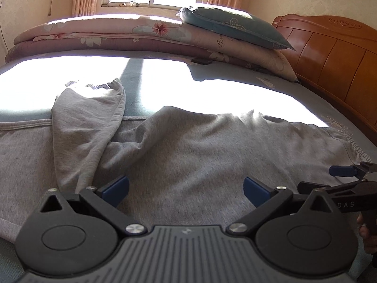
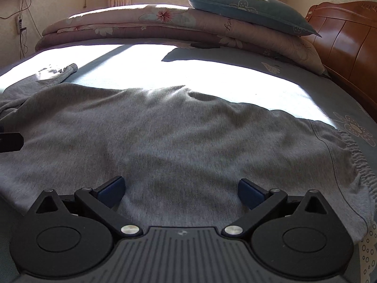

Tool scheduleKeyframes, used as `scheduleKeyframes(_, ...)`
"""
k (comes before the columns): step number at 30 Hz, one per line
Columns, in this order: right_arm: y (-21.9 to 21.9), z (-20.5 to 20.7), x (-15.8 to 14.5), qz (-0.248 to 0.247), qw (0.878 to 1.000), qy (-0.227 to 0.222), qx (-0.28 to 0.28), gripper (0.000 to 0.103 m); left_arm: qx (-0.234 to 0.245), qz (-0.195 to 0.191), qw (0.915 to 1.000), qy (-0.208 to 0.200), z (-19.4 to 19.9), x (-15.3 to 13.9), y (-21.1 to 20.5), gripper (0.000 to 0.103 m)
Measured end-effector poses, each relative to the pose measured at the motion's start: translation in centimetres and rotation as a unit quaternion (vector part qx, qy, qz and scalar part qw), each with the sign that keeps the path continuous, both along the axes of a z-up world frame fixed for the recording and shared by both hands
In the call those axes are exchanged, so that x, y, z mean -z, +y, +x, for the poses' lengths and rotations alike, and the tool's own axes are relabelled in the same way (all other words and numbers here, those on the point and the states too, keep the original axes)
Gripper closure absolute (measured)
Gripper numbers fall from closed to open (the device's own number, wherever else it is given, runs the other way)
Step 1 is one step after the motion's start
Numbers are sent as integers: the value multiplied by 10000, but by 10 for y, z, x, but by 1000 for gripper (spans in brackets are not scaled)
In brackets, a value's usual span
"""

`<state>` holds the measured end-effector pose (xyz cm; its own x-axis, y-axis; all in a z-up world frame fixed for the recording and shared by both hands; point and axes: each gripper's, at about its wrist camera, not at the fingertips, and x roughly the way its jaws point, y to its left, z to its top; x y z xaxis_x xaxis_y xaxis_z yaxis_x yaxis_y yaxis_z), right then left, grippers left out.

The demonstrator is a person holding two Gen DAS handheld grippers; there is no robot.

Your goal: Fold clothes

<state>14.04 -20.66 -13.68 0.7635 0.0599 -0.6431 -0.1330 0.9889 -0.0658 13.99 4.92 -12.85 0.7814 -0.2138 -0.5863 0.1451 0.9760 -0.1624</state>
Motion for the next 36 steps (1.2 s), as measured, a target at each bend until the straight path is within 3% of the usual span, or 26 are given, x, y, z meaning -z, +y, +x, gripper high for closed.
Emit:
scheduleKeyframes(4,0,-29,-17,46,9988,-476,-124,0,-22,80,10000,-28,-4,4,-2,1)
scheduleKeyframes(7,1,-36,-6,-375,9985,-234,-328,0,119,61,9999,33,-6,7,-9,1)
scheduleKeyframes(8,-3,-36,0,-351,9987,-169,-322,0,170,52,9998,71,-6,9,-12,1)
scheduleKeyframes(11,-22,-34,3,343,9992,-88,-191,0,209,157,9996,48,-8,14,-16,1)
scheduleKeyframes(14,-17,-31,6,207,9995,-66,-229,0,237,202,9995,29,-8,16,-17,1)
scheduleKeyframes(22,-21,-31,11,397,9988,-209,-205,0,300,66,9995,-12,-8,19,-11,1)
scheduleKeyframes(32,-24,-30,9,528,9981,-194,-269,0,22,-812,9963,-271,-15,18,9,1)
scheduleKeyframes(36,-34,-30,-1,963,9946,-34,-374,0,-320,-1137,9930,89,-15,-2,10,1)
